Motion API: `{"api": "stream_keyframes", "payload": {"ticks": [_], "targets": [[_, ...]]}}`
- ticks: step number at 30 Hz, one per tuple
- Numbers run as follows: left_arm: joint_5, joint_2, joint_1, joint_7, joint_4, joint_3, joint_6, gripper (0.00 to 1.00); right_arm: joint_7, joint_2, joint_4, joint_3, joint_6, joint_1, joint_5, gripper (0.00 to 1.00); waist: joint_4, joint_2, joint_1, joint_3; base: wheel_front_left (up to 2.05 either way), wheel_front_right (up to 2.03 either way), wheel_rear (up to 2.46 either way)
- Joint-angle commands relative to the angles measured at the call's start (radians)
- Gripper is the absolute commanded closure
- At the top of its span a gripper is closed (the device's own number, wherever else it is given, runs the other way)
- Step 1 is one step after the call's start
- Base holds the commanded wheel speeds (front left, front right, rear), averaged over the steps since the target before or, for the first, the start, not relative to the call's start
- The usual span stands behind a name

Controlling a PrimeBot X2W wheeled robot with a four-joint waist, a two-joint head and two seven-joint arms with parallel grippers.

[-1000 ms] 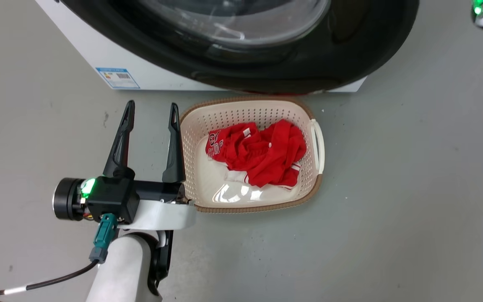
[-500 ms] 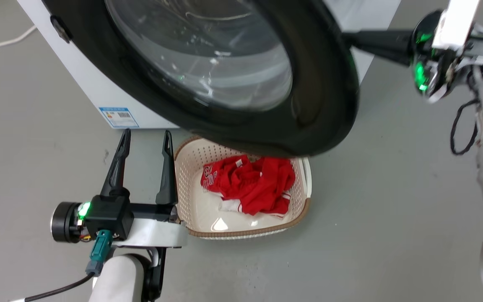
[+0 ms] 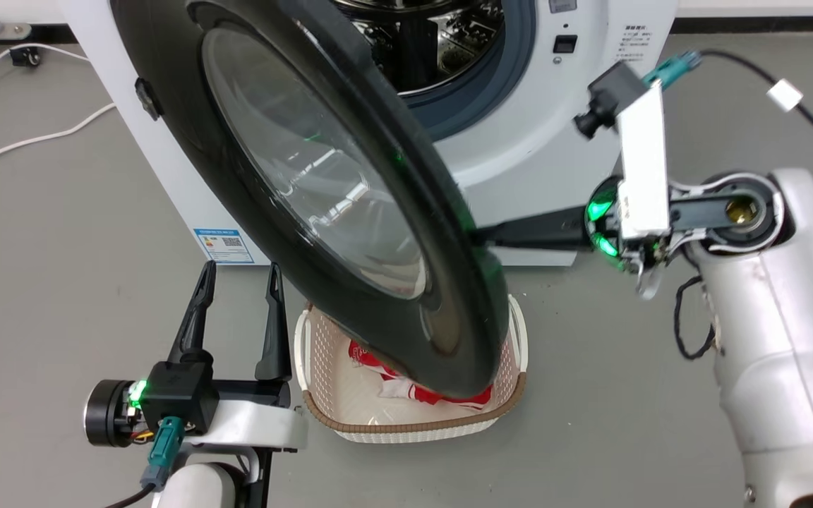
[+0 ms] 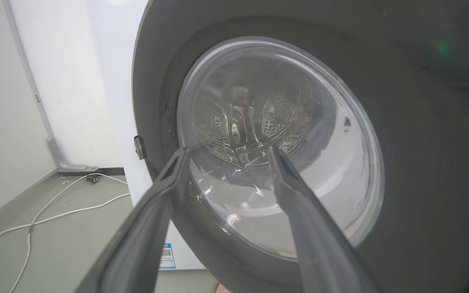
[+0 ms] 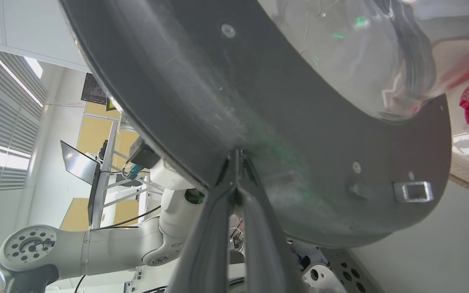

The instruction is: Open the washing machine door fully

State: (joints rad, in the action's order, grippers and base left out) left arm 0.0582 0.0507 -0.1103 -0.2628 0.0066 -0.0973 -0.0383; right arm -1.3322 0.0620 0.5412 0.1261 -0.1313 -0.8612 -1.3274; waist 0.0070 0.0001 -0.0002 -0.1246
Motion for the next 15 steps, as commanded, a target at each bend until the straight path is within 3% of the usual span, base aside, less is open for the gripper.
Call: {"api": "stream_keyframes", "payload": {"ticks": [1, 15], "targets": [[0.006, -0.001, 0.008, -0.003, 0.002, -0.001, 0.000, 0.00, -0.007, -0.015, -0.018, 0.022, 0.001, 0.044, -0.008, 1.00, 0.006, -0.0001, 0.0002, 0.008, 0.00, 0.00, 0.00], [0.016, -0.001, 0.038, -0.003, 0.000, -0.001, -0.006, 0.00, 0.077, -0.014, -0.162, 0.179, 0.001, 0.156, -0.138, 1.00, 0.031, -0.0001, 0.0002, 0.035, 0.00, 0.00, 0.00]]}}
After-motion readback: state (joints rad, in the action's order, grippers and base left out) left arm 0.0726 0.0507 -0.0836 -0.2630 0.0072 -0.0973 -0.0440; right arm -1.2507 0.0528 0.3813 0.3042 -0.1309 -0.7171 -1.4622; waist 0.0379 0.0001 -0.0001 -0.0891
